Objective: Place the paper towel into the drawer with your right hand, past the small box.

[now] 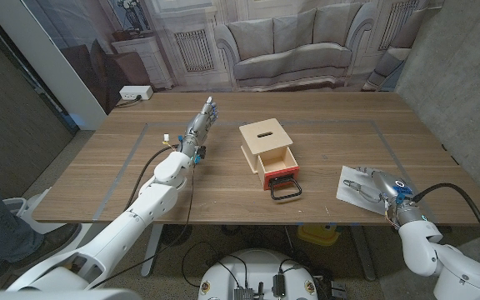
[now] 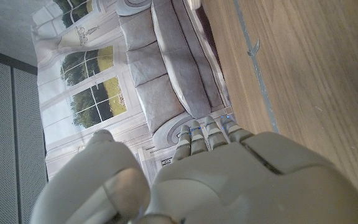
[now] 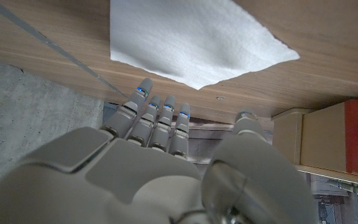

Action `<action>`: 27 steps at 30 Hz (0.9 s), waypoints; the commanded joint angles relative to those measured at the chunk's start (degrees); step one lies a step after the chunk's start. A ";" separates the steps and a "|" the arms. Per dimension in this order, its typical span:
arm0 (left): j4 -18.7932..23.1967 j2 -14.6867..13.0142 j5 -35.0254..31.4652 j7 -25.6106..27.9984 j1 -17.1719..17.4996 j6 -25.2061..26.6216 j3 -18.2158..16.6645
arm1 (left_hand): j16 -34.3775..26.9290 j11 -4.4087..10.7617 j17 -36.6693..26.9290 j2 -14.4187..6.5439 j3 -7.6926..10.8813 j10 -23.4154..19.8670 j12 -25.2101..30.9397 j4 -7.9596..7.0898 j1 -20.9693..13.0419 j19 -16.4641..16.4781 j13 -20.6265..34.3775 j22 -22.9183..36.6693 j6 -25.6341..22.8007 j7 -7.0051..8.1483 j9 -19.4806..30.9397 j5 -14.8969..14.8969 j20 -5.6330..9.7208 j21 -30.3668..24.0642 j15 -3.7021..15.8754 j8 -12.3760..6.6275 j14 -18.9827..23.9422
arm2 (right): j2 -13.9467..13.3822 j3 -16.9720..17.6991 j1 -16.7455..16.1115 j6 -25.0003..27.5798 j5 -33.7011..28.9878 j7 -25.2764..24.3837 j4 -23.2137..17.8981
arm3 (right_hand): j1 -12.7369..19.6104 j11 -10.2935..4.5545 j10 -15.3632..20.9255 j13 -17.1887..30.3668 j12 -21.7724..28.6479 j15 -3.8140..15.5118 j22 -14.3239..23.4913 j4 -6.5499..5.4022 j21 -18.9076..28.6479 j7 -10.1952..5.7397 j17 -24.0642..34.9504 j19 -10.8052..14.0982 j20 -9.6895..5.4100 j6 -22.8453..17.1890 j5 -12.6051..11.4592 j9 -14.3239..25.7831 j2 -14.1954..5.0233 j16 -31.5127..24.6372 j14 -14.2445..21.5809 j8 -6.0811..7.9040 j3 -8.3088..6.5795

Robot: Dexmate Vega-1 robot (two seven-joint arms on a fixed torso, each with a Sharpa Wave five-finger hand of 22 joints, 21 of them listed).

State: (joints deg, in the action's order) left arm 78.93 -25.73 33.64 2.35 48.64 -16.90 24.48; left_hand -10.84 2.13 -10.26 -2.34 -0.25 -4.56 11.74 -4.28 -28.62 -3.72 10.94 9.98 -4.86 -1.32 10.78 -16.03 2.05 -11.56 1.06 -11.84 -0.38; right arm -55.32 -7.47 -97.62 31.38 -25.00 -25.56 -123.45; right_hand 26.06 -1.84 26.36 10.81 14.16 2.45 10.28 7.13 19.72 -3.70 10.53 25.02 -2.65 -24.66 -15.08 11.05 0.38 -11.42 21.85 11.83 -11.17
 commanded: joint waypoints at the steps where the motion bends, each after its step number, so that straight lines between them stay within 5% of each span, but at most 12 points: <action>1: -1.29 0.42 0.02 -0.58 -1.06 -0.08 0.27 | 0.07 0.05 -0.20 -0.08 -0.32 -0.40 0.09 -0.26 -0.22 -0.14 0.05 0.30 -0.39 -0.07 0.14 0.21 0.10 0.21 0.11 0.13 0.20 | -1.38 -1.51 0.93 2.26 1.52 0.07 -0.35 | 0.21 -0.02 -0.16 0.09 -0.16 3.77 0.06 0.37 -0.16 -0.23 0.21 -0.44 -3.14 0.39 -0.22 0.24 0.37 0.24 -0.27 -0.07 0.01; 27: -0.11 0.02 -0.09 0.05 -0.67 0.68 0.25 | 0.04 0.08 -0.20 -0.19 -0.51 -0.39 0.05 -0.26 -0.28 -0.17 0.05 0.32 -0.73 0.07 0.14 0.26 -0.13 0.20 0.15 0.08 0.29 | -4.20 -5.55 3.27 6.47 3.17 -1.83 -0.21 | 0.34 -0.48 -1.57 0.17 -0.93 2.90 0.10 0.34 -2.10 -0.95 0.27 -2.99 -2.26 1.35 -0.54 0.29 0.63 0.82 -2.24 -0.41 0.16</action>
State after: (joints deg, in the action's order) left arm 78.60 -25.64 33.64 2.34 47.97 -16.66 24.65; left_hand -10.85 2.35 -10.26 -2.33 -0.48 -4.77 11.74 -4.52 -28.62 -3.72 10.94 9.98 -4.86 -1.33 10.78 -16.02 2.05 -11.56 1.06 -11.84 -0.38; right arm -58.60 -11.93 -94.87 36.27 -22.96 -26.41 -123.65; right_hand 26.51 -2.16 25.04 10.80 13.27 2.36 10.27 7.37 17.97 -4.72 10.52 22.21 -2.34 -23.64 -15.07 11.05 0.83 -10.75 19.89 11.43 -10.92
